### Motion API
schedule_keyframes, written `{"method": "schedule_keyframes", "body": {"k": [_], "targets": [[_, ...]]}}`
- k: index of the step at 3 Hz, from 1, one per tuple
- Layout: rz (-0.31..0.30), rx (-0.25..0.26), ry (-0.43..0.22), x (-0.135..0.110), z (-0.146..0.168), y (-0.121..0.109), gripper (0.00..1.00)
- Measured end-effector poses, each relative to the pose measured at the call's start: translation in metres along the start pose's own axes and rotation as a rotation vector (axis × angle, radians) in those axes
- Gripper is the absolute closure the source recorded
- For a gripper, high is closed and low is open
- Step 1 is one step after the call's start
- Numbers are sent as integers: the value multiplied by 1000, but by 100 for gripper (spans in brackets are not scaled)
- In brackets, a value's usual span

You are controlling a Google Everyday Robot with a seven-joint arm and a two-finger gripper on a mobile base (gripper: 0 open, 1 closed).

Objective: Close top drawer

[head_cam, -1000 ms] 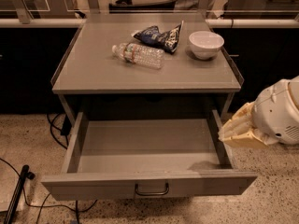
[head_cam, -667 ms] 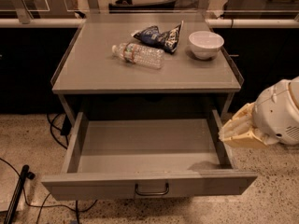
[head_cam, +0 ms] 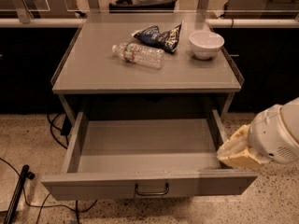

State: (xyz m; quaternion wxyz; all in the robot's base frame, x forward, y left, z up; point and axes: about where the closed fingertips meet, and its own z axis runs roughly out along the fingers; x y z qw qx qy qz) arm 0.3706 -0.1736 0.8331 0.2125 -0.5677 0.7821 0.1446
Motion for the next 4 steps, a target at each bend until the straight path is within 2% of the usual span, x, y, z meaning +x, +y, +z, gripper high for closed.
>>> {"method": "schedule_keyframes", "body": {"k": [1,2,3,4], "targets": [[82,-49,-29,25,31,11,100],[145,-75,-77,48,64,11,100],[219,-126,-95,69,111,21,100],[258,-162,-91,78,136,34,100]]}}
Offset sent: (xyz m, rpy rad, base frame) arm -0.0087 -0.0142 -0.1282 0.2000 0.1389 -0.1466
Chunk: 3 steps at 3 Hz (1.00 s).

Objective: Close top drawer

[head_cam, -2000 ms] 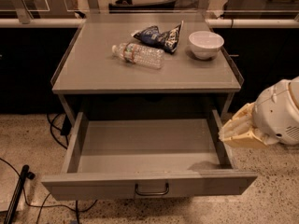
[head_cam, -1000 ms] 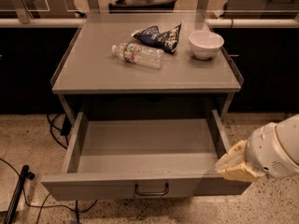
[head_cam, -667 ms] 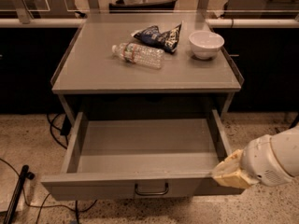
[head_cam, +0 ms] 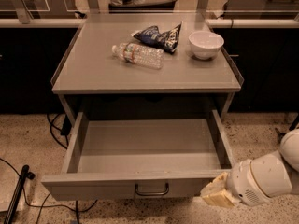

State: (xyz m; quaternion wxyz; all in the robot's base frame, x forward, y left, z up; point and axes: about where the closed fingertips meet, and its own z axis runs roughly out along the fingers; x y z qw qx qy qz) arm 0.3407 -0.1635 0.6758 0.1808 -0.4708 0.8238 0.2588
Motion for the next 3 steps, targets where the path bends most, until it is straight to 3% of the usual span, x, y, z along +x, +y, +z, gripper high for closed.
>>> {"method": "schedule_keyframes", "body": {"k": [3], "targets": [[0,-1,1,0,1,0,26]]}}
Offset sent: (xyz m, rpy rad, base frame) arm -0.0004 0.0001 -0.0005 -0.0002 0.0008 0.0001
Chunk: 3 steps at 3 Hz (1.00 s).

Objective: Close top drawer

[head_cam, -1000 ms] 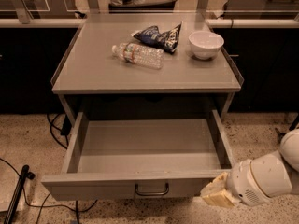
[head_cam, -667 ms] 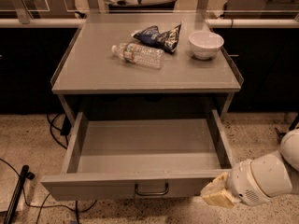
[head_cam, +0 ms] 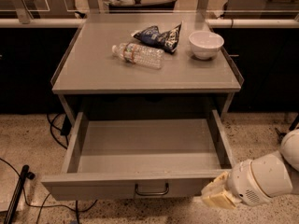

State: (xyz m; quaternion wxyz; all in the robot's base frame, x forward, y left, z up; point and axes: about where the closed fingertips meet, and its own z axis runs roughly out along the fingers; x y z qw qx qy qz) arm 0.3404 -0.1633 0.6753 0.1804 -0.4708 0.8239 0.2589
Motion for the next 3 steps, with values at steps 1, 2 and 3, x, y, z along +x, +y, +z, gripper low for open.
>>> {"method": "schedule_keyframes", "body": {"k": [1,2,3], "targets": [[5,5,10,-9,15,-23,3],[4,5,10,-9,15,-22,100],[-20,5,13,-42,25,-52,100]]}}
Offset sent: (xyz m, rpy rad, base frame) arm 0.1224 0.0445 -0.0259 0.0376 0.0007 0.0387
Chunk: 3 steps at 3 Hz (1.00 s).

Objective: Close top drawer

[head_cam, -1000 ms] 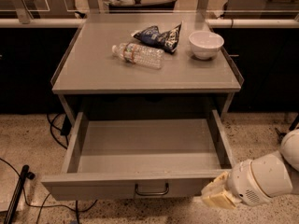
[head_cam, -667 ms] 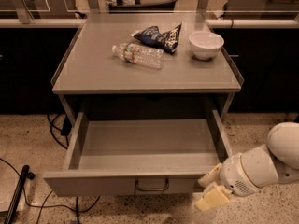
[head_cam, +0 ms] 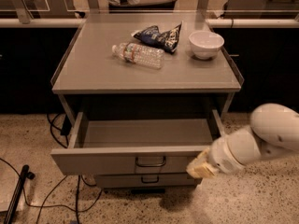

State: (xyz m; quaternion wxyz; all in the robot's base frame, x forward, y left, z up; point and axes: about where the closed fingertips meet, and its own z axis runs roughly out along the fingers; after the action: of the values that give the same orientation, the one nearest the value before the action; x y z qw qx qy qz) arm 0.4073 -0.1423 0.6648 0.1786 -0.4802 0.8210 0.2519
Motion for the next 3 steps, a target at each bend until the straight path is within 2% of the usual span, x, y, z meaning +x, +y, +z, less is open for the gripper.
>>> {"method": "schedule_keyframes", "body": {"k": [1,2,3], "targets": [[-29,20,21,-39,10,-48,100],[-29,20,21,-39,10,-48,98],[-29,20,21,-39,10,-48,75]]}}
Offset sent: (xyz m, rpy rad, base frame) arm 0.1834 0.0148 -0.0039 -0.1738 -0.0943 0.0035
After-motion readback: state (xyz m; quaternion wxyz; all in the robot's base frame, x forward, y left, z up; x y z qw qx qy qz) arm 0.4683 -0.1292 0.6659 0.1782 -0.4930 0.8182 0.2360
